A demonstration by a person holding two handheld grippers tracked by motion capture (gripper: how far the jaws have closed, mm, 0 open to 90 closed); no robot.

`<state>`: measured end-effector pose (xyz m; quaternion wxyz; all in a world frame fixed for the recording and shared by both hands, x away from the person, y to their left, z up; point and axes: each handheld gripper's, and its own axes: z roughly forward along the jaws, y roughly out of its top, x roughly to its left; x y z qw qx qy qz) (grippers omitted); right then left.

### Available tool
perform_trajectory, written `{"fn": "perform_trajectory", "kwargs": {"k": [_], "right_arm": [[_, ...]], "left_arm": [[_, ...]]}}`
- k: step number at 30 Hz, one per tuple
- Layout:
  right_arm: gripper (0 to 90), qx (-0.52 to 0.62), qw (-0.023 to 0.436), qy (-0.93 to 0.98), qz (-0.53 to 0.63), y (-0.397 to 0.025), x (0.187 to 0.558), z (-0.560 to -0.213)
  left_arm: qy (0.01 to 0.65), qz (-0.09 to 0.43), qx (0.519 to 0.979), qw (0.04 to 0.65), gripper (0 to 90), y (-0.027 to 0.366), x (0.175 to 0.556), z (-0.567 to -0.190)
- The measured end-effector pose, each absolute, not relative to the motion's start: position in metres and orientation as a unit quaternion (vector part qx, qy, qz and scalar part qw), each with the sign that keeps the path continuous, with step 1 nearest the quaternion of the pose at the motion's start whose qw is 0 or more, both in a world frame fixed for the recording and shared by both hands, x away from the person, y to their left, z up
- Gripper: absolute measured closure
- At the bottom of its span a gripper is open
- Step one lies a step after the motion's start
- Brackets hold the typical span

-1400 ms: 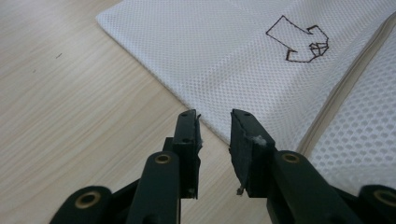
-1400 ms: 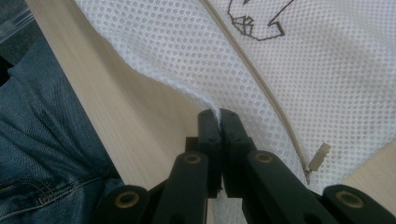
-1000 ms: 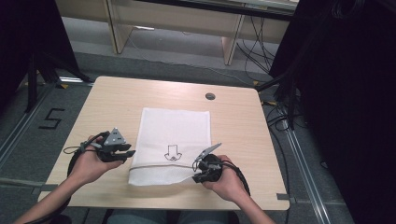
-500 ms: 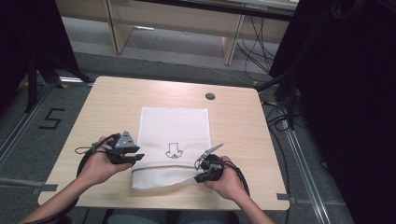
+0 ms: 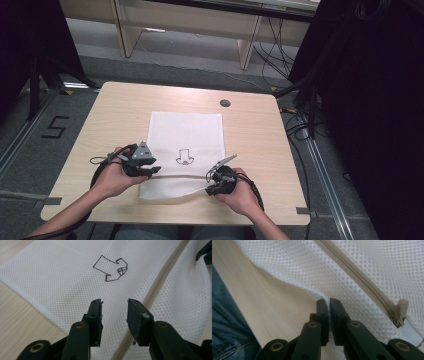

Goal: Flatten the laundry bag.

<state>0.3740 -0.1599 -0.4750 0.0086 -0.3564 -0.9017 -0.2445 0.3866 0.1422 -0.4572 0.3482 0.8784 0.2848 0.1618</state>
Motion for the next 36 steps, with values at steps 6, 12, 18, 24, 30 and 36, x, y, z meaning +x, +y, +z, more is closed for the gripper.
{"fn": "perform_trajectory", "kwargs": {"k": [6,12,18,24,30,36], "right_arm": [[74.5,-0.337,0.017,-0.899,-0.280,-0.156,0.363,-0.459],[76.8,-0.355,-0.023,-0.881,-0.313,-0.172,0.374,-0.442],[90.0,-0.432,-0.042,-0.861,-0.264,-0.202,0.393,-0.458],[90.0,-0.442,-0.034,-0.860,-0.254,-0.205,0.398,-0.469],[90.0,-0.431,-0.029,-0.871,-0.234,-0.200,0.397,-0.479],[90.0,-0.428,-0.025,-0.876,-0.221,-0.196,0.393,-0.482]], "left_arm": [[0.296,0.141,0.876,0.353,63.9,0.142,0.384,-0.465],[0.297,0.113,0.876,0.363,66.1,0.135,0.380,-0.473],[0.278,0.104,0.892,0.341,74.3,0.124,0.377,-0.480],[0.273,0.095,0.902,0.322,76.0,0.123,0.377,-0.490],[0.270,0.098,0.908,0.306,76.8,0.121,0.373,-0.495],[0.266,0.100,0.911,0.300,78.7,0.123,0.372,-0.497]]}}
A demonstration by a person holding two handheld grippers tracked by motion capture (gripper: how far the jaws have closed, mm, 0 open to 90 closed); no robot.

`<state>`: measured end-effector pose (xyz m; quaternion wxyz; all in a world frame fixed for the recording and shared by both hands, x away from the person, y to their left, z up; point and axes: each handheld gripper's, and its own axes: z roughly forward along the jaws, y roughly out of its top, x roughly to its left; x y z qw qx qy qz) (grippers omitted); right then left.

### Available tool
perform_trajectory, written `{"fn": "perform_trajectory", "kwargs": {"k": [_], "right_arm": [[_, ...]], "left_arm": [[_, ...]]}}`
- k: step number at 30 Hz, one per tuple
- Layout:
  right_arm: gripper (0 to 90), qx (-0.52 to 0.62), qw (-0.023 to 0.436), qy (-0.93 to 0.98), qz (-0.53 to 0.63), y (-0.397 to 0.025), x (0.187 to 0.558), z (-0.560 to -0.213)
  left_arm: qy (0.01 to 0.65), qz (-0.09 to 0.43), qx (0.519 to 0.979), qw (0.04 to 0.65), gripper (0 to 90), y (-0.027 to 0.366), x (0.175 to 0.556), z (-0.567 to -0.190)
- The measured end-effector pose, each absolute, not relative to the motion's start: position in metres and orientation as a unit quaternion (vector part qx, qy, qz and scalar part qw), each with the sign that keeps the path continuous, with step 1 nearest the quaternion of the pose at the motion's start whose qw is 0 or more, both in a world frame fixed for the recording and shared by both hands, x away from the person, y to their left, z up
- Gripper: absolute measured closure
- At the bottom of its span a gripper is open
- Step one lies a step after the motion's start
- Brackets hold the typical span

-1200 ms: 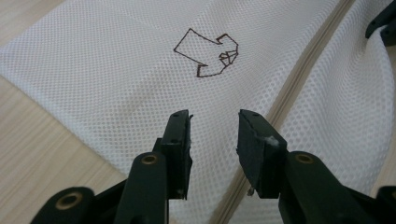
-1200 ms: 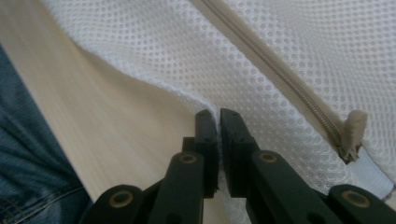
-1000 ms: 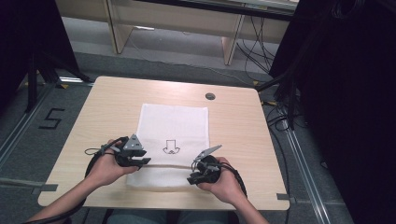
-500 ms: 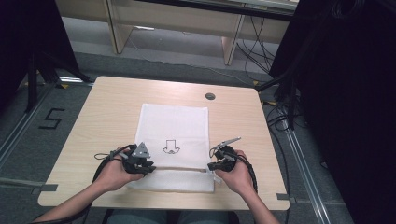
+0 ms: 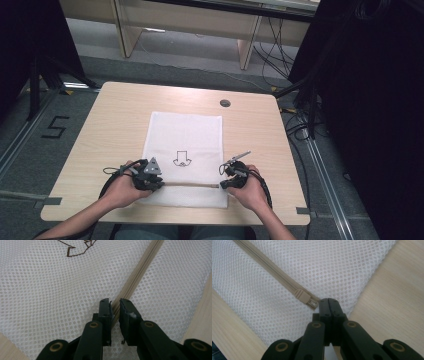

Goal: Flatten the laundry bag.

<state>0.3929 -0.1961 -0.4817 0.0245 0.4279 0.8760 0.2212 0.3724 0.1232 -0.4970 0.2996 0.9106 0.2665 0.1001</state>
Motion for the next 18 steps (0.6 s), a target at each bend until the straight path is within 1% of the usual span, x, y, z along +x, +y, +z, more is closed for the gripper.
{"fn": "perform_trajectory", "kwargs": {"k": [3,4,7,9,14,18], "right_arm": [[90.0,0.431,0.025,0.877,0.213,-0.194,0.391,-0.481],[90.0,0.421,0.025,0.881,0.215,-0.192,0.391,-0.482],[90.0,0.432,0.019,0.878,0.207,-0.190,0.388,-0.481],[90.0,0.420,0.019,0.882,0.214,-0.190,0.386,-0.482],[90.0,0.416,0.018,0.884,0.213,-0.187,0.382,-0.482],[90.0,0.413,0.016,0.885,0.216,-0.187,0.382,-0.482]], "left_arm": [[0.259,0.107,0.913,0.297,79.0,0.125,0.373,-0.497],[0.268,0.104,0.911,0.297,79.1,0.125,0.372,-0.498],[0.261,0.104,0.913,0.295,79.1,0.126,0.372,-0.497],[0.266,0.094,0.913,0.293,78.9,0.127,0.372,-0.497],[0.267,0.099,0.914,0.291,78.9,0.129,0.371,-0.497],[0.270,0.092,0.912,0.296,78.0,0.130,0.369,-0.497]]}}
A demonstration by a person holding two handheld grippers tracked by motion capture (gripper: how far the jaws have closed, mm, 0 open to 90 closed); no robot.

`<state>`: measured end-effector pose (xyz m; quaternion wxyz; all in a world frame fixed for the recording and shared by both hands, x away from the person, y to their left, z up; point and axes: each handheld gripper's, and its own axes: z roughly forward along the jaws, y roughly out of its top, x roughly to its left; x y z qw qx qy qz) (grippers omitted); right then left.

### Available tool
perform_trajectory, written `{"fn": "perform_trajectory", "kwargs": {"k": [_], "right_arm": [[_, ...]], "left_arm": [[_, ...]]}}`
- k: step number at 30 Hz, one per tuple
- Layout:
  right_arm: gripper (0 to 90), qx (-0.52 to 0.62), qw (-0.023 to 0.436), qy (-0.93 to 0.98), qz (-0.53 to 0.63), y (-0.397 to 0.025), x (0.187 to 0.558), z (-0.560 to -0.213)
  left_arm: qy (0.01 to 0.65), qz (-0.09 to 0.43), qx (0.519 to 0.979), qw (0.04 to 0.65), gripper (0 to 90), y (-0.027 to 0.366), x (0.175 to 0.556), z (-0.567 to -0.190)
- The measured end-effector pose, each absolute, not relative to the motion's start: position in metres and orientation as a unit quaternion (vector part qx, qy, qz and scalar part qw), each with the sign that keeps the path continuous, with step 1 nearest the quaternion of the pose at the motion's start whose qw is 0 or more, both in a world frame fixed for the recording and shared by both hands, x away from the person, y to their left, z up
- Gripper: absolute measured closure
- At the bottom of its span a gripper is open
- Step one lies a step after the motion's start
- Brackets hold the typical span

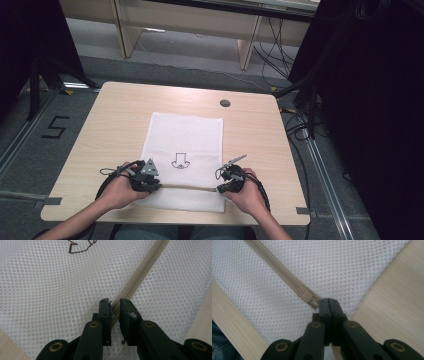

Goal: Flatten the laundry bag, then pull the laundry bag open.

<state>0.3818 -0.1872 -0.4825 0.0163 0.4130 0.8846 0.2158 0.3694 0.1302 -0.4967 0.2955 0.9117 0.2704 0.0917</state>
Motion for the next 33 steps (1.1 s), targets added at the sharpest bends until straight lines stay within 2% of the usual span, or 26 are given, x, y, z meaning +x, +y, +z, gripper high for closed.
{"fn": "perform_trajectory", "kwargs": {"k": [6,9,11,14,19,26,33], "right_arm": [[88.8,0.420,0.007,0.879,0.226,-0.190,0.384,-0.482],[85.8,0.432,0.018,0.871,0.235,-0.192,0.383,-0.478],[83.9,0.443,0.028,0.862,0.244,-0.195,0.383,-0.474],[81.4,0.440,0.041,0.856,0.268,-0.204,0.386,-0.473],[79.6,0.460,0.043,0.843,0.276,-0.209,0.384,-0.469],[75.9,0.471,0.056,0.835,0.279,-0.217,0.387,-0.469],[74.1,0.475,0.057,0.830,0.286,-0.216,0.387,-0.468]], "left_arm": [[0.289,0.082,0.905,0.301,74.7,0.130,0.368,-0.496],[0.294,0.079,0.899,0.315,72.3,0.131,0.368,-0.495],[0.295,0.077,0.897,0.319,66.4,0.132,0.367,-0.493],[0.306,0.076,0.885,0.343,63.3,0.132,0.368,-0.492],[0.296,0.080,0.878,0.367,58.6,0.131,0.368,-0.490],[0.285,0.081,0.872,0.390,47.5,0.130,0.370,-0.490],[0.286,0.073,0.870,0.395,42.4,0.129,0.369,-0.491]]}}
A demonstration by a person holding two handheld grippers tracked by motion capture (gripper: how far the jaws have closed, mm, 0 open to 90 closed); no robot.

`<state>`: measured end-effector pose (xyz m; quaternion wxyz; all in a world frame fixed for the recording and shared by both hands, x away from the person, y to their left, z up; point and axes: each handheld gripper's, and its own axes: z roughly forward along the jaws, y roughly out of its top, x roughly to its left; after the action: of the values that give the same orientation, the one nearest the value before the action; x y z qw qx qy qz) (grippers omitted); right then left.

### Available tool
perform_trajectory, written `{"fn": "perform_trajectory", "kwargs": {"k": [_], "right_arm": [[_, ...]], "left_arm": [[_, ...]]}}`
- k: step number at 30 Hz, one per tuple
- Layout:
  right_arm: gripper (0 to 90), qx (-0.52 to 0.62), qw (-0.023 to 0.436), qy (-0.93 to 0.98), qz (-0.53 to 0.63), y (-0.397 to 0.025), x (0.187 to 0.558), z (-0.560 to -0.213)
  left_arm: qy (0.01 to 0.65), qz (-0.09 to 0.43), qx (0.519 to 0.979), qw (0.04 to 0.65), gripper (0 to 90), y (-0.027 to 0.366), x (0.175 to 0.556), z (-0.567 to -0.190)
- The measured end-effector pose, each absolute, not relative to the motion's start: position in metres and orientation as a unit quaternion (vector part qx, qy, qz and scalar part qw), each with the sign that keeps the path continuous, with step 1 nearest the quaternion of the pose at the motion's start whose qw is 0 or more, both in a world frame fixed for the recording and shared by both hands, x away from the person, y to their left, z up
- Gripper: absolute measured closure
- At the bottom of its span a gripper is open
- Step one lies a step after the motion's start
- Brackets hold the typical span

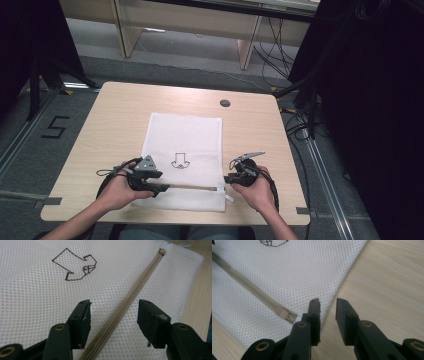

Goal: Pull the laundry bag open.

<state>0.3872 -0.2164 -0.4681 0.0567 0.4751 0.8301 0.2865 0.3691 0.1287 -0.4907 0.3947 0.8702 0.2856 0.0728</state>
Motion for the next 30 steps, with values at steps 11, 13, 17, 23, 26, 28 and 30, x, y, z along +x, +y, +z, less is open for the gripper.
{"fn": "perform_trajectory", "kwargs": {"k": [11,13,17,23,26,28,30], "right_arm": [[75.6,0.460,0.035,0.843,0.277,-0.214,0.385,-0.473],[81.3,0.460,0.031,0.846,0.267,-0.212,0.383,-0.472],[87.0,0.460,0.033,0.849,0.259,-0.210,0.380,-0.467],[90.0,0.475,0.016,0.845,0.245,-0.204,0.378,-0.467],[90.0,0.472,0.008,0.847,0.245,-0.201,0.378,-0.470],[90.0,0.468,0.007,0.848,0.247,-0.201,0.378,-0.470],[90.0,0.470,0.004,0.848,0.243,-0.201,0.378,-0.471]], "left_arm": [[0.292,0.081,0.856,0.420,42.0,0.111,0.372,-0.485],[0.272,0.083,0.862,0.421,44.9,0.099,0.373,-0.483],[0.255,0.084,0.866,0.422,48.2,0.088,0.373,-0.480],[0.231,0.085,0.875,0.417,53.1,0.076,0.376,-0.475],[0.242,0.074,0.869,0.425,56.1,0.068,0.378,-0.473],[0.235,0.075,0.870,0.427,56.3,0.066,0.380,-0.473],[0.230,0.073,0.874,0.422,56.3,0.061,0.383,-0.473]]}}
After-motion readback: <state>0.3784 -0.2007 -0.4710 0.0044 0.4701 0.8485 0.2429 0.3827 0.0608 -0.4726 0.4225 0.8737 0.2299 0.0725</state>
